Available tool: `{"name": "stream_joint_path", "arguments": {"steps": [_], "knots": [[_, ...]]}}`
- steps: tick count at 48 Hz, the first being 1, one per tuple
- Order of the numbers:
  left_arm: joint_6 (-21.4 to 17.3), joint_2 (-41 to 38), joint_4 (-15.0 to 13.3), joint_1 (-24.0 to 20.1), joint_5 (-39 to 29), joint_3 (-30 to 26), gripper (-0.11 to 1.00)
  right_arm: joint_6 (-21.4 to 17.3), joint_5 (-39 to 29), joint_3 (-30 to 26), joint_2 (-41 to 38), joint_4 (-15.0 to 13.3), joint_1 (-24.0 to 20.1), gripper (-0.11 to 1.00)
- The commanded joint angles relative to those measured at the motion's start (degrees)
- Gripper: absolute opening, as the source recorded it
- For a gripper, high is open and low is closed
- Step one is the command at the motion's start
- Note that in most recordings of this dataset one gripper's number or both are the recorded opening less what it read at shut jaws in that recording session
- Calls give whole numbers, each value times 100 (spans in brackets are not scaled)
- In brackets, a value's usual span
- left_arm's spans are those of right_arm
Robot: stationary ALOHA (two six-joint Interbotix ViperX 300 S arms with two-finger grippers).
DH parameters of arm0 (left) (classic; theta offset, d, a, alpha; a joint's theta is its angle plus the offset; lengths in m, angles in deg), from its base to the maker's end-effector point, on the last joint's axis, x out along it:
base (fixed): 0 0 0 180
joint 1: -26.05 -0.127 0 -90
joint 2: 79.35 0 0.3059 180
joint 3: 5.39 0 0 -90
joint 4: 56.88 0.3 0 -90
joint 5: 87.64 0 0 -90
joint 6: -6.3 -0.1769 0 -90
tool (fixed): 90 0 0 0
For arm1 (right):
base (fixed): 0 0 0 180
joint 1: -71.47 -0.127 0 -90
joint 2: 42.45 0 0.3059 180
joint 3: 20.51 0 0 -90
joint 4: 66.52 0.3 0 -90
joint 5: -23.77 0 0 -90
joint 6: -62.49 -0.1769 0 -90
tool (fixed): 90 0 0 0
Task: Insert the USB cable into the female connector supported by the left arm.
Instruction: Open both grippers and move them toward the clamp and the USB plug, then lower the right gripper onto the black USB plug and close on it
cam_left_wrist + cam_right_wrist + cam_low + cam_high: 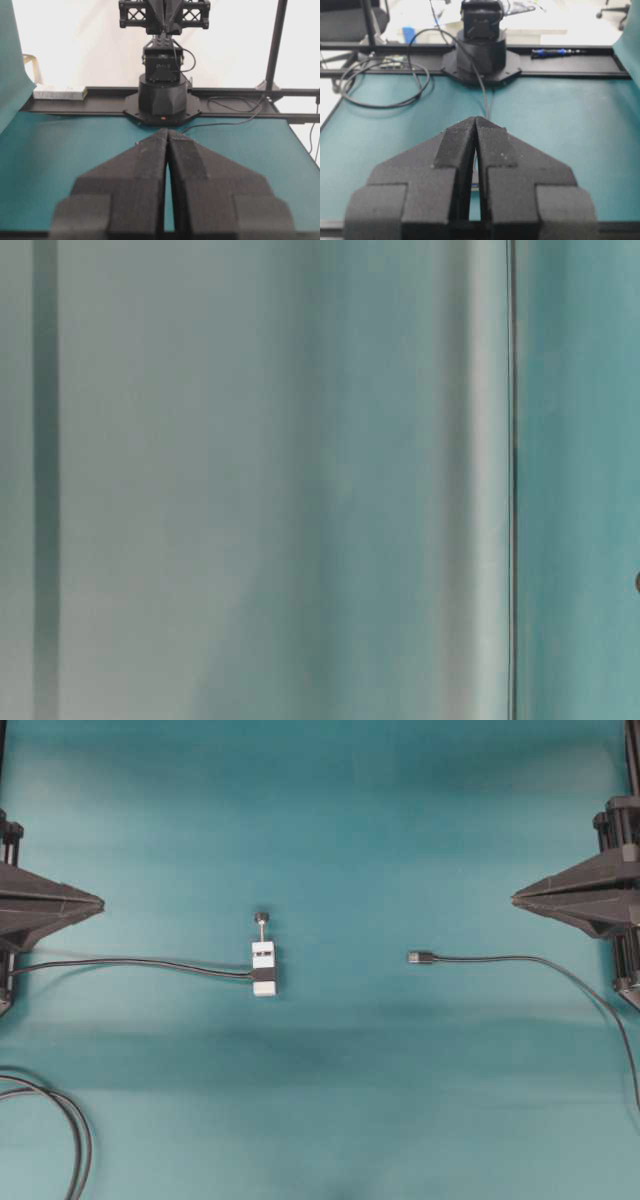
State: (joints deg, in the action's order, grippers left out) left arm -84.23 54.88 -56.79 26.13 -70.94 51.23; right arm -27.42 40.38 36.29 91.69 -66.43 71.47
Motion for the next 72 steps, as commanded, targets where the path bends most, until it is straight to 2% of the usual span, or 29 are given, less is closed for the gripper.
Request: {"name": "stream_joint_path", "arguments": {"steps": [1,4,7,11,18,33,40,42,49,51,56,64,72], "knots": [[-9,-26,-35,0,229,18,1,-18,62,-70,-9,-53,-18,3],[-9,-35,-35,53,220,35,5,-26,97,-9,-9,-62,-18,3],[-18,-62,-35,114,158,9,0,-53,88,35,-9,-62,-44,3],[-9,-202,-35,158,-62,-44,-1,-105,70,79,-35,-70,-132,3],[18,-650,-35,158,-369,-185,-1,-176,-53,88,-193,-62,-158,3],[9,-1556,-53,70,-466,-466,1,-229,-158,79,-457,-70,-158,3],[9,-1802,-62,-9,-580,-545,16,-308,-176,132,-457,-70,-158,3],[9,-1925,-53,-18,-659,-589,24,-325,-185,149,-457,-70,-158,3],[9,-2320,-62,-26,-809,-703,65,-360,-220,237,-457,-70,-158,3],[0,-2435,-53,-26,-800,-738,72,-360,-220,255,-457,-70,-158,3],[-26,-2733,-62,-44,-800,-826,74,-387,-220,308,-466,-70,-149,3],[-114,-3094,-62,-105,-703,-888,76,-633,-229,422,-650,-62,-62,3],[-422,-3428,-53,-220,-132,-879,77,-853,-237,448,-1266,-70,18,3]]}}
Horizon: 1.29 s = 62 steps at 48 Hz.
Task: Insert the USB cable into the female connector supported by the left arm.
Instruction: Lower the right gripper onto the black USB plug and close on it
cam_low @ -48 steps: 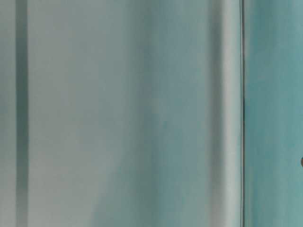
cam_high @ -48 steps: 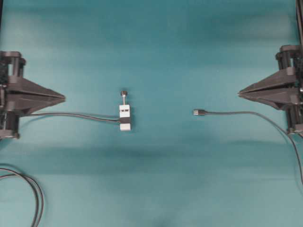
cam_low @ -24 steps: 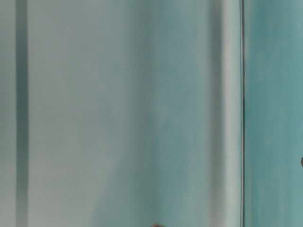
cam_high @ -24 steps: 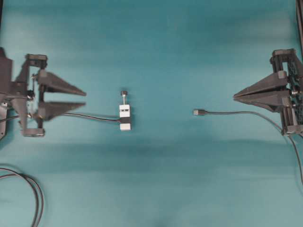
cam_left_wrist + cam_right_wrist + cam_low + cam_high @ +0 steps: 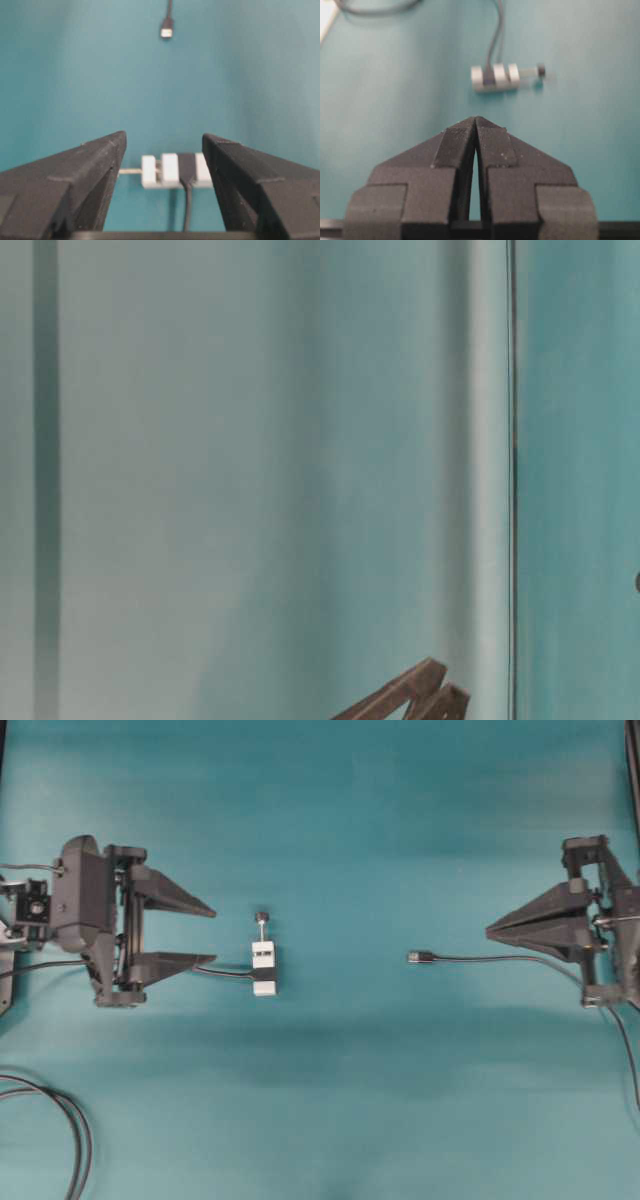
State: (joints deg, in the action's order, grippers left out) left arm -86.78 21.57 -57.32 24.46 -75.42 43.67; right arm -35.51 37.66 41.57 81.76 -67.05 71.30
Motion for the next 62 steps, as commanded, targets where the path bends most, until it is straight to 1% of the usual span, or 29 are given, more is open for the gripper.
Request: {"name": "stream_joint_path", "arguments": {"steps": [1,3,8,18,20,22,26,27,29,31,40,48,53,59,62], "knots": [[-211,-132,-9,-62,396,-114,77,-62,26,-88,-325,0,35,3],[-272,-229,-9,-70,589,-97,77,-105,35,-88,-466,0,53,3],[-290,-422,-9,-70,896,-53,80,-141,35,-105,-721,-9,132,3],[-290,-756,-62,-88,1318,-70,90,-141,35,-62,-773,-9,229,4],[-299,-800,-62,-97,1354,-62,90,-141,35,-35,-791,0,246,10],[-299,-817,-62,-114,1380,-53,90,-141,35,-9,-826,-9,264,20],[-308,-861,-62,-149,1450,-18,90,-141,44,53,-923,-9,299,43],[-308,-870,-62,-149,1477,-9,90,-141,44,70,-949,-9,308,51],[-308,-879,-62,-176,1538,0,90,-132,44,88,-1020,-9,325,62],[-308,-879,-70,-202,1582,9,90,-132,44,88,-1099,0,334,68],[-308,-879,-62,-290,1582,158,90,-114,149,26,-1600,-9,334,60],[-299,-879,-97,-316,1529,246,91,-114,413,-97,-2206,-9,334,59],[-308,-879,-97,-316,1327,246,92,-105,475,-290,-2672,-18,334,59],[-308,-879,-97,-316,888,237,93,-105,475,-519,-3138,-18,334,59],[-316,-879,-97,-316,800,237,93,-105,466,-633,-3384,-18,325,59]]}}
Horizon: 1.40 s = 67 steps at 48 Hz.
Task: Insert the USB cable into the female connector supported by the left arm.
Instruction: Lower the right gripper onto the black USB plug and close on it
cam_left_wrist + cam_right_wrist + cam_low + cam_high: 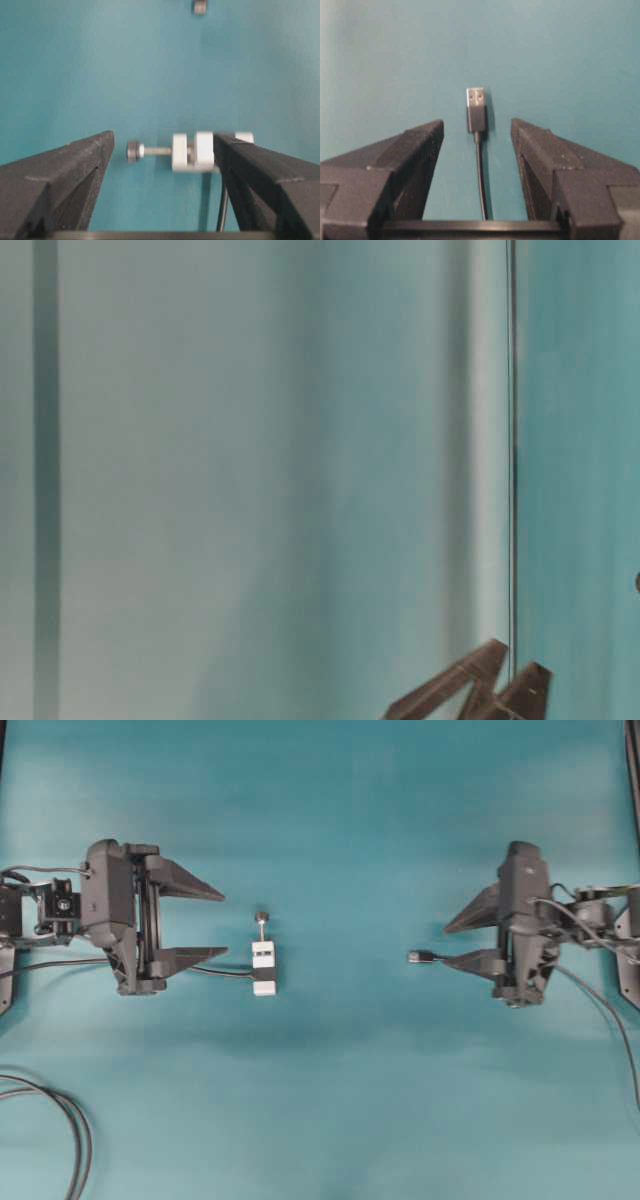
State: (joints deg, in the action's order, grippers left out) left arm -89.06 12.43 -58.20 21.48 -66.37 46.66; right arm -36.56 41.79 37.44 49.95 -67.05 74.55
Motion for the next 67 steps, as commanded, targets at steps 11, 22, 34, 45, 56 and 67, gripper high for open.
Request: {"name": "stream_joint_path", "arguments": {"steps": [11,22,34,45,56,67], "knots": [[-141,62,0,-9,-114,-26,93,0,53,-457,-791,-18,-35,59],[-141,62,0,-9,-97,0,93,0,264,-466,-976,-18,-26,58],[-132,62,9,-9,-9,26,93,-35,712,-220,-976,-18,-26,58],[-141,62,0,-9,105,26,93,-53,844,-62,-967,-18,-26,58],[-132,62,0,-9,193,18,93,-53,1107,-62,-1011,-18,-26,58],[-123,62,0,-9,193,0,93,-53,1222,-88,-1257,-18,-26,58]]}}
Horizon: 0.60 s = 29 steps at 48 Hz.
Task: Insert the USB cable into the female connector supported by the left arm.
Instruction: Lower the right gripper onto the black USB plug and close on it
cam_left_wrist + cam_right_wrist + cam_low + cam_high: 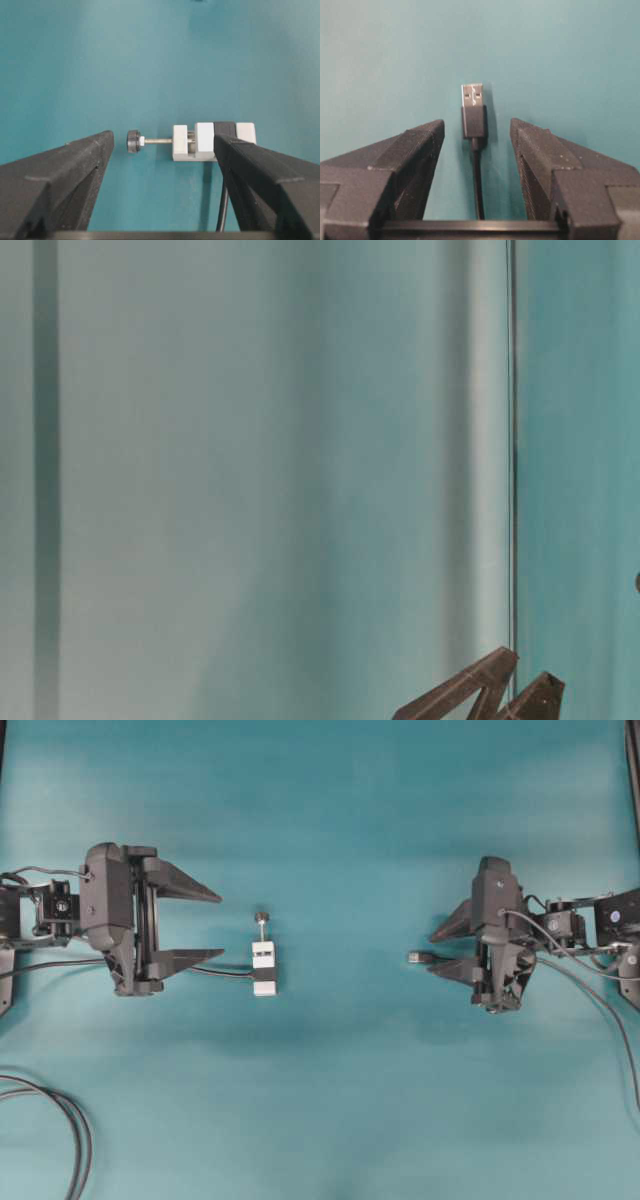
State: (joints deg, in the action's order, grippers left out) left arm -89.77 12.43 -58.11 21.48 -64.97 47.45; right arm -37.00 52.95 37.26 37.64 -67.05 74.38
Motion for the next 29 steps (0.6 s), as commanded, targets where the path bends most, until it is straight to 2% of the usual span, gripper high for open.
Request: {"name": "stream_joint_path", "arguments": {"steps": [1,15,19,24,29], "knots": [[-53,62,-9,-9,53,-70,93,-9,123,-70,-62,-9,-9,58],[-44,62,-9,0,53,-44,93,-9,132,-70,-202,-18,-9,55],[-44,62,-9,0,53,-44,93,-9,132,-53,-202,-18,-9,48],[-44,62,-9,0,53,-35,93,-9,141,-35,-202,-18,-53,32],[-53,62,-9,0,53,-26,93,9,176,-44,-202,-18,-149,22]]}}
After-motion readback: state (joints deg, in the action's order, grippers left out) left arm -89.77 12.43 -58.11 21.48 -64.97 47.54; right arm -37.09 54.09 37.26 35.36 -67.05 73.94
